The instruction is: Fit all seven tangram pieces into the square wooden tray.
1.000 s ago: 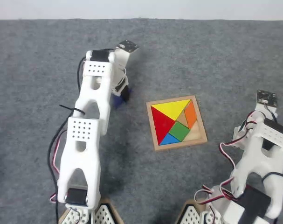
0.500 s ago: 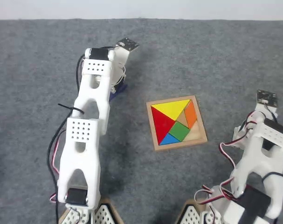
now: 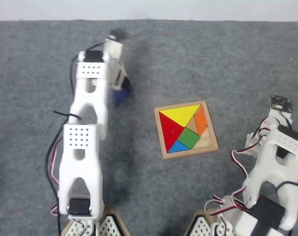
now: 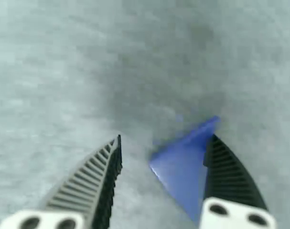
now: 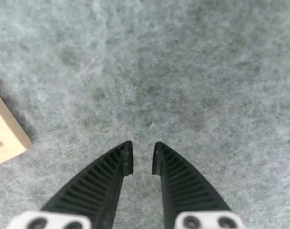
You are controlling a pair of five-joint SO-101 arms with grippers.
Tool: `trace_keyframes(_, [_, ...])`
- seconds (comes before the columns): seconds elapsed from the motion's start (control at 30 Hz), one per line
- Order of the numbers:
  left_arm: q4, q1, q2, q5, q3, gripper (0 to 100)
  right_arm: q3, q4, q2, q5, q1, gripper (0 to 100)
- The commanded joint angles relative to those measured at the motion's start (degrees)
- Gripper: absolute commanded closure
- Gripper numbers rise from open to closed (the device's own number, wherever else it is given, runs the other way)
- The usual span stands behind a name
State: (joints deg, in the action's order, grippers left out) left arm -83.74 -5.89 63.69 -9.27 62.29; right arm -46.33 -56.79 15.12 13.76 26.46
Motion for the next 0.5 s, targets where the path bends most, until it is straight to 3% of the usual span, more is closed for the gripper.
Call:
trace_keyframes(0.0, [5.89,-3.78,-3.6,7.47,-0.04,73,2.81,-0.66,3.38,0.44,-0.57,90.9])
trace_keyframes(0.1, [6.51,-4.48,-3.43,7.91,-0.57,73,2.81,-0.66,3.38,0.44,-0.57,90.9])
trace_keyframes(0.23, [3.34,-3.69,-1.93,1.58,-1.45,73,2.81,-0.66,3.38,0.44,-0.57,90.9])
trace_keyframes(0.33, [-4.4,-1.58,-0.44,-4.84,-1.36,74,2.81,-0.66,3.38,0.44,-0.57,90.9])
trace_keyframes(0.47, [-15.47,0.88,-0.7,-8.26,0.48,78,2.81,-0.75,3.38,0.44,-0.57,90.9])
